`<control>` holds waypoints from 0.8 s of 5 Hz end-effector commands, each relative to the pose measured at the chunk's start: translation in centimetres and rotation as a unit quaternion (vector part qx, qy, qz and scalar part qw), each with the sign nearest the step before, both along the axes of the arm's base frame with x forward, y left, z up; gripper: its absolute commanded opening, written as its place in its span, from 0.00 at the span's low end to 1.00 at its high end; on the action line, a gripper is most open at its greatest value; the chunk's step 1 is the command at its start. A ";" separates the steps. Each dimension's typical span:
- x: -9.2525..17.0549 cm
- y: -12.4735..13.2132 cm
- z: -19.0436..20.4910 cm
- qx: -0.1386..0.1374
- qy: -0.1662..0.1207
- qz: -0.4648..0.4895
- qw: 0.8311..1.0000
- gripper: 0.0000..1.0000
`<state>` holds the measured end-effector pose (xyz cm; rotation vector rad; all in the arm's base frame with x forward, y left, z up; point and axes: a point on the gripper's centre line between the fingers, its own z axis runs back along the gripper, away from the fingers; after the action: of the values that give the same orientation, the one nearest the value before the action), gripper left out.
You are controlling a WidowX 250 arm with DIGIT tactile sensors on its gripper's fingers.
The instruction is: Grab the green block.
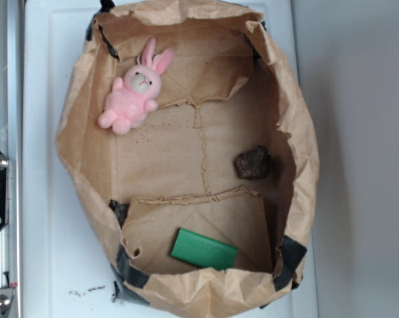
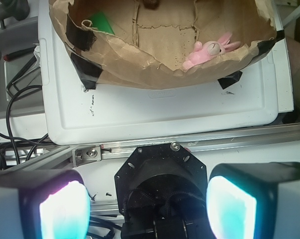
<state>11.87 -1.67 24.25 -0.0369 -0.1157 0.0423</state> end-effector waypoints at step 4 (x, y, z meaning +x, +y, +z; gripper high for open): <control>15.0 -0.4 -2.0 -0.030 -0.069 -0.016 0.997 1.00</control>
<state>26.60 -1.95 20.27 -0.1022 -0.1961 0.0144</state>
